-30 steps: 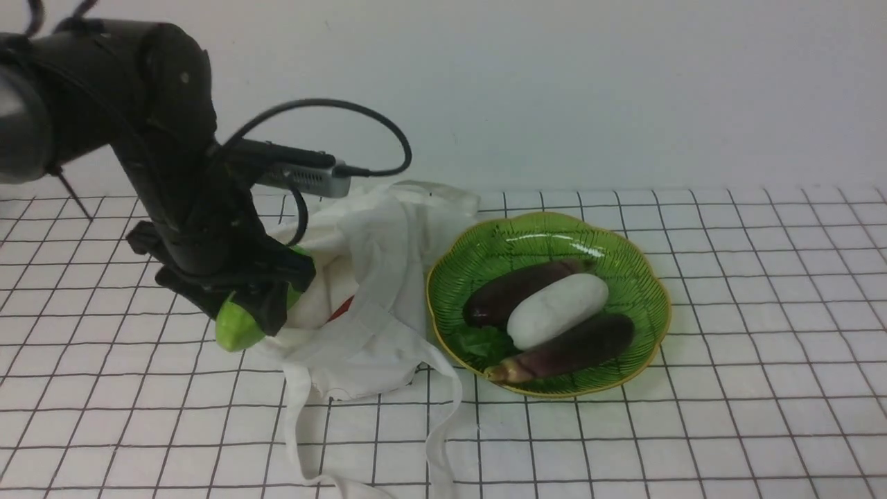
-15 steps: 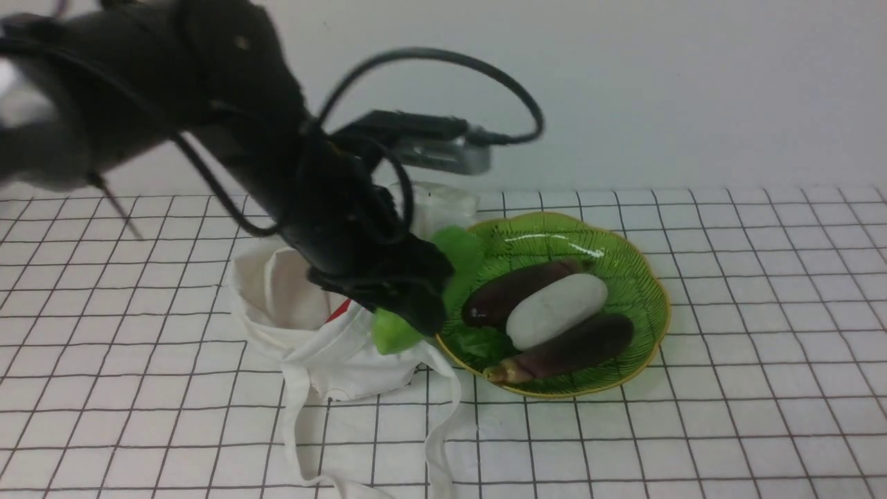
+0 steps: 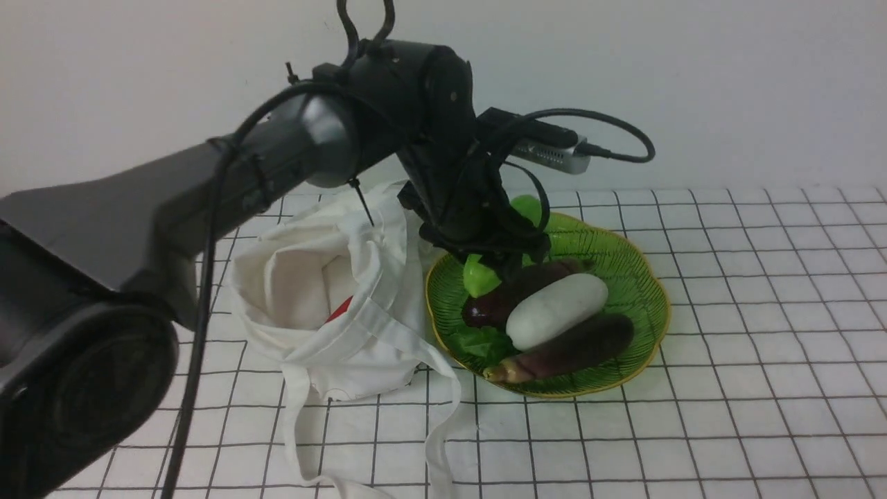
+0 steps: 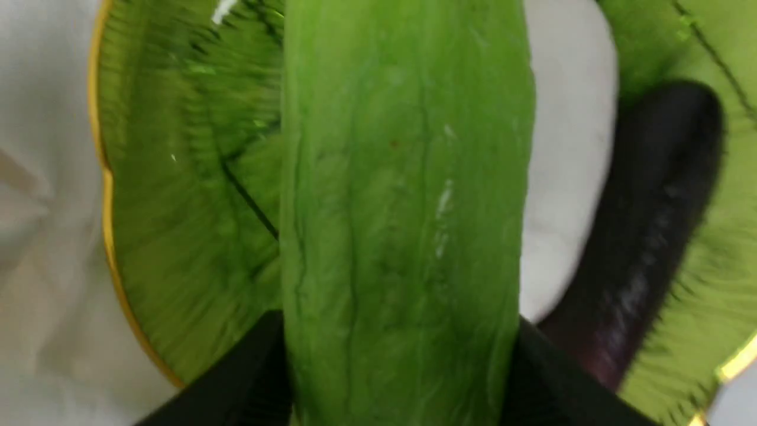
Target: Take vegetables from bag on white checkered tablecloth place on plate.
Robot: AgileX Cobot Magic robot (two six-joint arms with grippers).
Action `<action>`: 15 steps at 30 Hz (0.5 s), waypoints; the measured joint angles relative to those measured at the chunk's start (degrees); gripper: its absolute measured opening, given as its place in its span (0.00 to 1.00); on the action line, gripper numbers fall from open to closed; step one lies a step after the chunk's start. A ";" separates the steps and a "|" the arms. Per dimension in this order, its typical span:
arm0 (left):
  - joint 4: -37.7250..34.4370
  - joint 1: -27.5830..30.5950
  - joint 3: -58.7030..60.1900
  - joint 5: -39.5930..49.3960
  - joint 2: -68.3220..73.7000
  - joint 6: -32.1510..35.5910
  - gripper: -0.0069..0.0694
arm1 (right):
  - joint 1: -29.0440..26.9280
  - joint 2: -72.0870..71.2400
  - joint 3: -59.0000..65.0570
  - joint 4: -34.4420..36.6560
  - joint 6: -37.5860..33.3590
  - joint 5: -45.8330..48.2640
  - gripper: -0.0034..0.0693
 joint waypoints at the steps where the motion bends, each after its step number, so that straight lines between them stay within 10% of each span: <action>1: 0.25 0.00 -1.01 -0.39 1.11 -0.34 0.64 | 0.00 0.00 0.00 0.00 0.00 0.00 0.02; 9: 1.04 0.00 -2.50 0.01 1.98 -0.40 0.93 | 0.00 0.00 0.00 0.00 0.00 0.00 0.02; 15: 3.30 0.00 -2.70 4.77 -3.14 -0.40 0.71 | 0.00 0.00 0.00 0.00 0.00 0.00 0.02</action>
